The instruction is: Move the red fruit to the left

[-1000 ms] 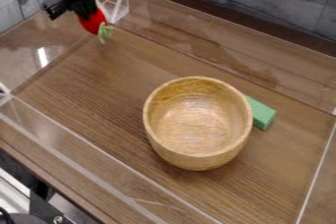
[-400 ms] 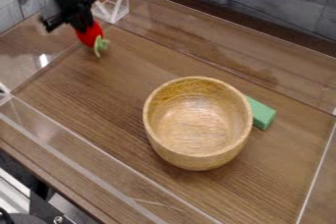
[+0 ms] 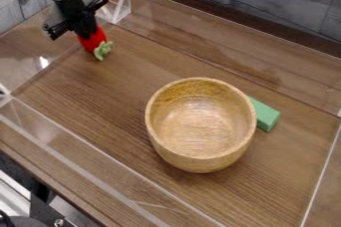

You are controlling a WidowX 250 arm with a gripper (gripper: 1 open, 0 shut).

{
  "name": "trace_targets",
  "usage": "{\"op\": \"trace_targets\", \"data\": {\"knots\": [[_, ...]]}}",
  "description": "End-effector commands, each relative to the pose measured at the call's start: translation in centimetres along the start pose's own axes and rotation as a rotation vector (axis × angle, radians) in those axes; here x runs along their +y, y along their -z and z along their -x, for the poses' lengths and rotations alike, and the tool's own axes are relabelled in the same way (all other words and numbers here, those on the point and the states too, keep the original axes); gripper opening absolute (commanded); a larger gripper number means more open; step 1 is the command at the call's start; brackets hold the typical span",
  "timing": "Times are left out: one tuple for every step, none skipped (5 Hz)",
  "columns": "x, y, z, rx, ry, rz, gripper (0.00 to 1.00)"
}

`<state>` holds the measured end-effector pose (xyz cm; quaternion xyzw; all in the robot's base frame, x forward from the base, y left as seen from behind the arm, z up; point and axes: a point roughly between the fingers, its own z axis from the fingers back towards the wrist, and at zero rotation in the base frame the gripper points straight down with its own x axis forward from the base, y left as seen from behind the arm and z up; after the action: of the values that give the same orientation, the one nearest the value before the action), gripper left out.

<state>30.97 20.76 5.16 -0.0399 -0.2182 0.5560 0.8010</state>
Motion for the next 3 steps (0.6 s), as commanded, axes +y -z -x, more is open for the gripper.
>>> {"op": "trace_targets", "data": {"knots": [[-0.3,-0.8,0.1,-0.049,-0.004,0.025,0.0],[0.5,-0.6,1.5,-0.044,-0.016,0.019,0.0],[0.5,-1.8,0.6,-0.04,-0.035,0.013,0.0]]}}
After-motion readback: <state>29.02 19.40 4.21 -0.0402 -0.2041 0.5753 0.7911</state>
